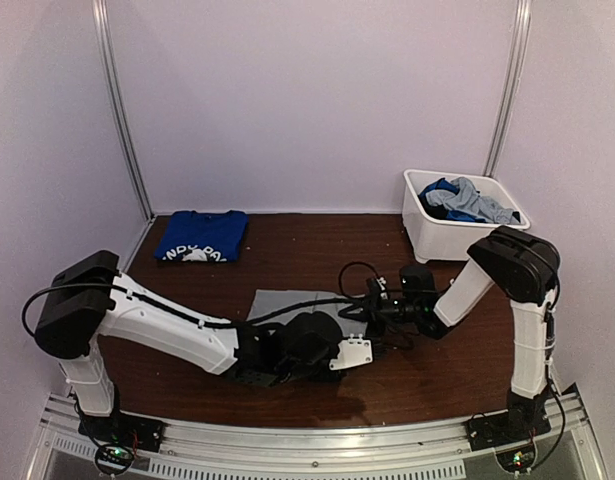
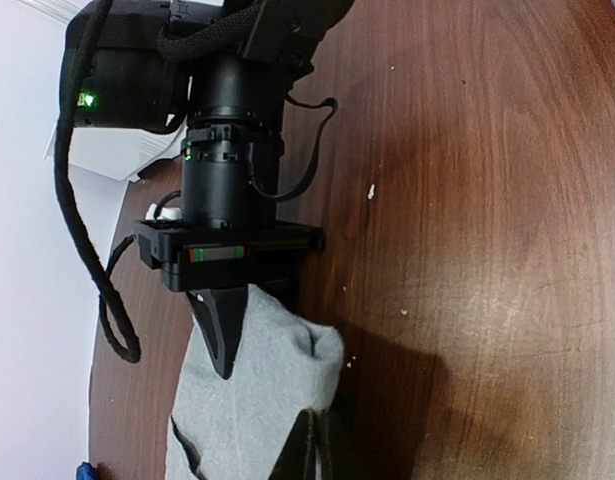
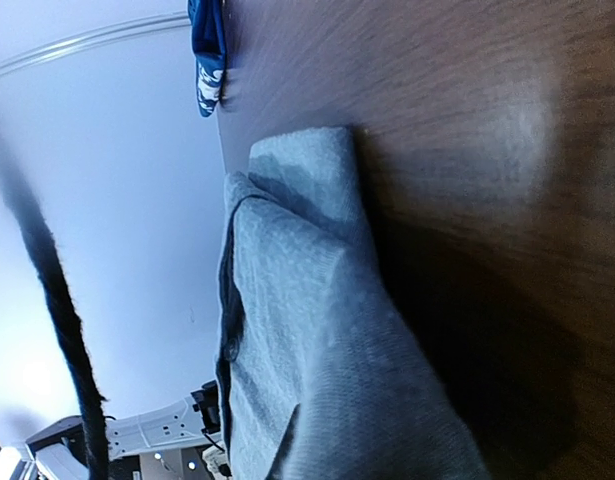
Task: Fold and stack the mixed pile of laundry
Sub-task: Pass from the left arm to the right, then turn over the square-folded shirt at the center of the board, then adjust the square-folded shirt at the center of the board.
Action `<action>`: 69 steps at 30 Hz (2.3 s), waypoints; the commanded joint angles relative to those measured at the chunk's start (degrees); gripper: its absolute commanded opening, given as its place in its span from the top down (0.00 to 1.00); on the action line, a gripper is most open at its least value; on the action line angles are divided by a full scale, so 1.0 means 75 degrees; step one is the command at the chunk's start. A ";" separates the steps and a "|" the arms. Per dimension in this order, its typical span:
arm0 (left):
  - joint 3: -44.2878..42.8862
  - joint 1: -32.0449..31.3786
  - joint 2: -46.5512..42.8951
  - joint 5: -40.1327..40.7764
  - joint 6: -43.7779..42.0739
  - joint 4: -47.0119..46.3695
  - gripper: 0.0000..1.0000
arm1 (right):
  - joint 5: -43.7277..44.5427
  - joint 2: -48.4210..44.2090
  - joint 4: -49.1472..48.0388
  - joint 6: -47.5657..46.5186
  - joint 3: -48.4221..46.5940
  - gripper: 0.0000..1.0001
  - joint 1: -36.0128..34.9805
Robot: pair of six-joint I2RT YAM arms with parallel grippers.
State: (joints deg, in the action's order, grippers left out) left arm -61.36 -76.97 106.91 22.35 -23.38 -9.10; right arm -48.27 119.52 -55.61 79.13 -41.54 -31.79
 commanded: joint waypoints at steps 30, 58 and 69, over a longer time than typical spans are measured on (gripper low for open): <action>0.3014 0.2769 -0.7087 0.1448 0.4544 0.1863 0.29 | 1.0441 0.0917 1.5106 -1.2615 -0.9786 1.00 -0.2025; 0.2892 0.4684 -0.7270 -0.0402 0.7449 0.3625 0.26 | 0.2892 -0.1757 1.2085 -0.9764 -0.8196 0.12 -0.3285; 0.2910 0.3108 -0.4379 -0.2458 0.7738 0.1643 0.41 | 0.3411 -0.1123 1.1334 -0.9986 -0.6353 0.31 -0.0280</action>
State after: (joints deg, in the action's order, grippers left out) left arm -37.89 -49.34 67.68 9.32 33.15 10.20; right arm -22.96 105.43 28.49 6.24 -91.18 -33.08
